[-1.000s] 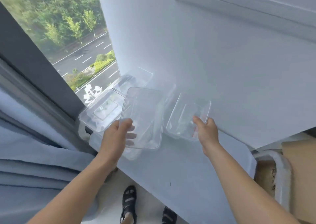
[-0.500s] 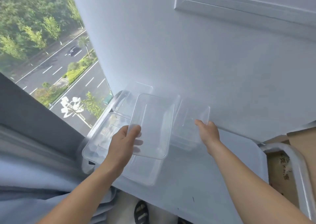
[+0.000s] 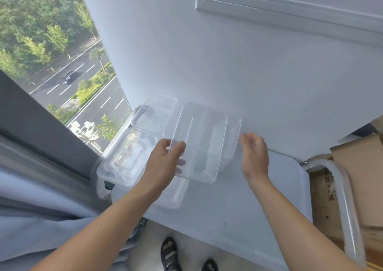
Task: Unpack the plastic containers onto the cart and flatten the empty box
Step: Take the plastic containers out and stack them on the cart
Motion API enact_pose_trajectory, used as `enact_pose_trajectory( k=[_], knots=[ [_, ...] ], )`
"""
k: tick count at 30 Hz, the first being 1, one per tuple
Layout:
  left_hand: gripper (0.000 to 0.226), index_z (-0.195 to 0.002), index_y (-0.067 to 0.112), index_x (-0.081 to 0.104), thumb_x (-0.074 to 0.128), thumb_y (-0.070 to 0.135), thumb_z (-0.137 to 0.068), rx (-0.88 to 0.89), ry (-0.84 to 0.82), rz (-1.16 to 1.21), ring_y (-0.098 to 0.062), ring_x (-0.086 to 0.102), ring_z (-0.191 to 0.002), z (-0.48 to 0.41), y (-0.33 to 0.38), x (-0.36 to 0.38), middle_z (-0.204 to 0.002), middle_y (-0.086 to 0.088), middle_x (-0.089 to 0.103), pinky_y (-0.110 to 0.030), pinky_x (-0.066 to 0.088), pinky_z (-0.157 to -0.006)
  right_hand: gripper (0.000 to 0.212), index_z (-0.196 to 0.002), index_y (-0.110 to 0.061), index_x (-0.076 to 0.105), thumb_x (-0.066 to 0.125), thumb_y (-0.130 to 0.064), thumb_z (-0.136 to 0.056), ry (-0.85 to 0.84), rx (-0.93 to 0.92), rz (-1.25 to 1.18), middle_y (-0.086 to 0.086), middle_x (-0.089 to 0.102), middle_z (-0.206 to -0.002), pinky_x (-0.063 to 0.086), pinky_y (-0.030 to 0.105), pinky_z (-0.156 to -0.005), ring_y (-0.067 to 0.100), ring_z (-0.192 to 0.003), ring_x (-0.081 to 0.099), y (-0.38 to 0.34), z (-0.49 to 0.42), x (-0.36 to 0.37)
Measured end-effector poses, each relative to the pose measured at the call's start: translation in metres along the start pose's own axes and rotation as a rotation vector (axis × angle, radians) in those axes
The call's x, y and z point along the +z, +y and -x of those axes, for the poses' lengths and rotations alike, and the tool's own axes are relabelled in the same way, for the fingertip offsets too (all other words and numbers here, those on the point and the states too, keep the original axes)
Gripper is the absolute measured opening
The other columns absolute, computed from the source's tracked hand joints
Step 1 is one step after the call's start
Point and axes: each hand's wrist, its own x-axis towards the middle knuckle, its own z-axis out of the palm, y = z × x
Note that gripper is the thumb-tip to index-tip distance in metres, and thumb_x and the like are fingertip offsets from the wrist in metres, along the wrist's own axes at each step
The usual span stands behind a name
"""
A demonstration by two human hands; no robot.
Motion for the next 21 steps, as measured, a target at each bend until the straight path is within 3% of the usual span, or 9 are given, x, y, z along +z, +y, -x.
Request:
enact_pose_trajectory(
  k=[3,6,11,16,19,21],
  knots=[
    [0.019,-0.104,0.018,0.059,0.058,0.036,-0.097,-0.006,-0.021,-0.011,-0.019,0.072,-0.092,0.017,-0.009,0.025,-0.107,-0.005,0.067,-0.043,0.058,-0.081,0.029,-0.109,-0.032,0.059,0.054,-0.054,-0.092,-0.117,-0.035,-0.139,-0.018,0.061,-0.105,0.043,0.026,-0.088,-0.002,-0.096,0.057,-0.009,0.039,-0.022],
    [0.023,-0.105,0.023,0.059,0.059,0.043,-0.094,-0.011,-0.052,-0.04,-0.017,0.072,-0.091,0.035,-0.023,0.05,-0.106,-0.001,0.067,-0.045,0.058,-0.085,0.043,-0.115,-0.029,0.06,0.051,-0.057,-0.083,-0.242,-0.034,-0.139,-0.02,0.064,-0.101,0.045,0.024,-0.08,-0.004,-0.087,0.06,-0.005,0.062,-0.041],
    [0.022,-0.106,0.02,0.06,0.057,0.04,-0.096,-0.06,-0.055,-0.05,-0.017,0.071,-0.093,0.061,-0.048,0.077,-0.105,0.0,0.067,-0.04,0.058,-0.082,0.06,-0.129,-0.035,0.053,0.065,-0.055,-0.073,-0.285,0.049,-0.039,-0.012,0.062,-0.119,0.057,0.043,-0.086,0.003,-0.088,0.068,0.027,0.078,-0.062],
    [0.027,-0.105,0.023,0.062,0.057,0.043,-0.087,-0.158,-0.145,-0.09,-0.02,0.069,-0.099,0.082,-0.088,0.091,-0.107,-0.003,0.07,-0.035,0.057,-0.076,0.046,-0.114,-0.059,0.048,0.064,-0.054,-0.072,-0.297,0.132,-0.054,-0.014,0.065,-0.115,0.055,0.046,-0.092,0.013,-0.1,0.068,0.065,0.097,-0.072],
    [0.004,-0.095,0.036,0.06,0.056,0.035,-0.093,-0.202,-0.22,-0.133,-0.017,0.066,-0.086,0.082,-0.109,0.091,-0.095,0.0,0.069,-0.029,0.053,-0.071,0.042,-0.116,-0.055,0.048,0.07,-0.035,-0.087,-0.288,0.191,-0.072,-0.01,0.065,-0.12,0.055,0.039,-0.087,0.011,-0.099,0.068,0.086,0.102,-0.071],
    [0.012,-0.097,0.034,0.062,0.054,0.026,-0.098,-0.233,-0.238,-0.15,-0.013,0.062,-0.074,0.075,-0.124,0.087,-0.088,0.003,0.067,-0.026,0.049,-0.064,0.044,-0.125,-0.047,0.048,0.068,-0.025,-0.093,-0.293,0.23,-0.066,-0.009,0.062,-0.123,0.054,0.034,-0.085,0.008,-0.101,0.066,0.1,0.102,-0.064]
  ],
)
